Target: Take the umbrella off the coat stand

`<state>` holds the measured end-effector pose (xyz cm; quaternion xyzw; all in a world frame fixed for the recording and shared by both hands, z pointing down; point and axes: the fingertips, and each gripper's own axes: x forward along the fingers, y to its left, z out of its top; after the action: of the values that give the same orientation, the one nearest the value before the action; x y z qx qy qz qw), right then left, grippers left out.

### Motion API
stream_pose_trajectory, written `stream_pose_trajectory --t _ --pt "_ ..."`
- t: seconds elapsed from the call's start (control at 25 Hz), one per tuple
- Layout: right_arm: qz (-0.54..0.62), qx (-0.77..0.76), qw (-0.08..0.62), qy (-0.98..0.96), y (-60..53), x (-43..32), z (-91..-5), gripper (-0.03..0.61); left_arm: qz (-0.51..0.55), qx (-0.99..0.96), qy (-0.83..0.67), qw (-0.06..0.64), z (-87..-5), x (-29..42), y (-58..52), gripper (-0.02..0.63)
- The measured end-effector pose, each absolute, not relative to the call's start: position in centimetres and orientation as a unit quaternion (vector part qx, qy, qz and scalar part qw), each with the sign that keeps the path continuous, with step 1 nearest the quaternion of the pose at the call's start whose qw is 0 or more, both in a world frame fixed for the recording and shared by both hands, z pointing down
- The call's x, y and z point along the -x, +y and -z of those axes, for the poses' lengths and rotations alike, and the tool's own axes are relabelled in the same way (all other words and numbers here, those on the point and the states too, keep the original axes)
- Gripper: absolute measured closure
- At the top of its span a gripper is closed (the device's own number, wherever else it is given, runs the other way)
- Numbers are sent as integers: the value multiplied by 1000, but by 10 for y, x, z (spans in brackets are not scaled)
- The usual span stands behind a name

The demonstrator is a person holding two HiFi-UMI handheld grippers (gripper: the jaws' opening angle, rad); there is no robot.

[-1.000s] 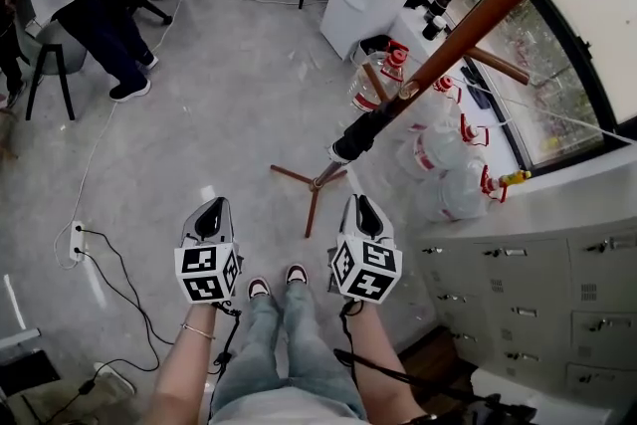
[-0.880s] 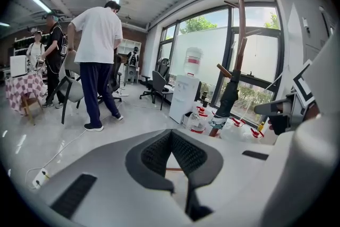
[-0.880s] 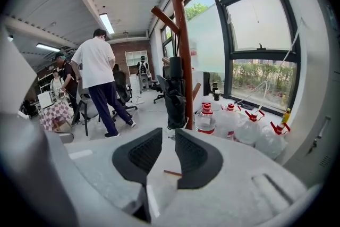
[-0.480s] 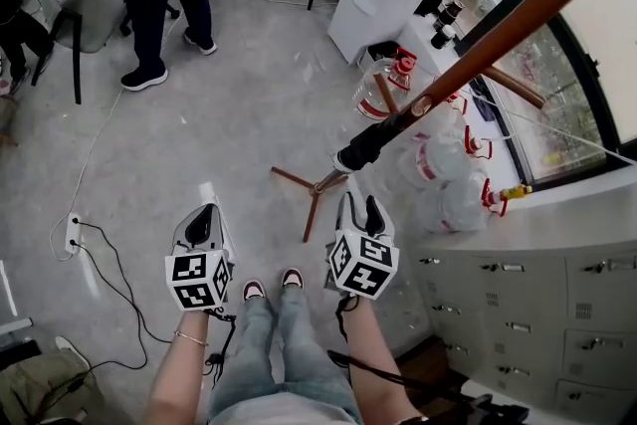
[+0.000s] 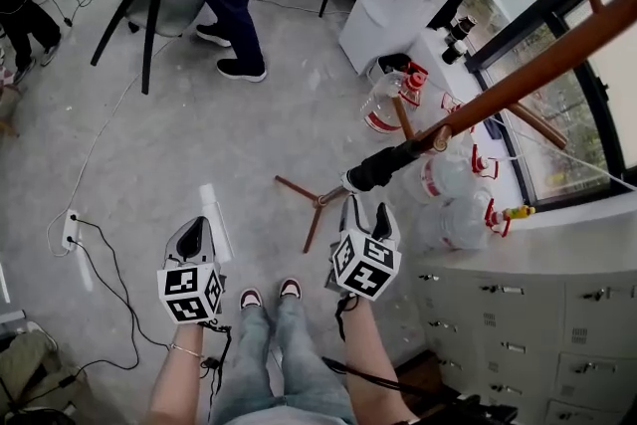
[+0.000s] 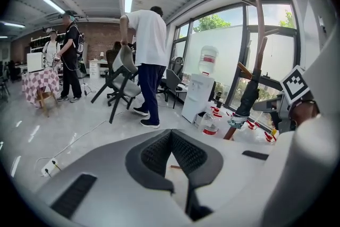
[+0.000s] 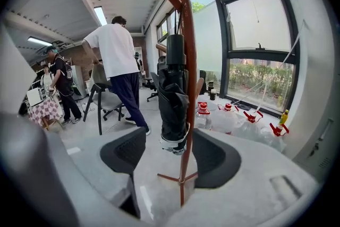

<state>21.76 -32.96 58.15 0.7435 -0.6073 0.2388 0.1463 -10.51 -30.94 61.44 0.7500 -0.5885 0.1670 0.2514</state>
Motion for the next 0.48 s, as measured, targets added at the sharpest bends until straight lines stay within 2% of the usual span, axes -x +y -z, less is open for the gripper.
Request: stream_pose_trajectory --t 0.48 --pt "-230 -772 150 -573 -367 -226 -594 302 -174 -735 -599 267 -631 123 -314 609"
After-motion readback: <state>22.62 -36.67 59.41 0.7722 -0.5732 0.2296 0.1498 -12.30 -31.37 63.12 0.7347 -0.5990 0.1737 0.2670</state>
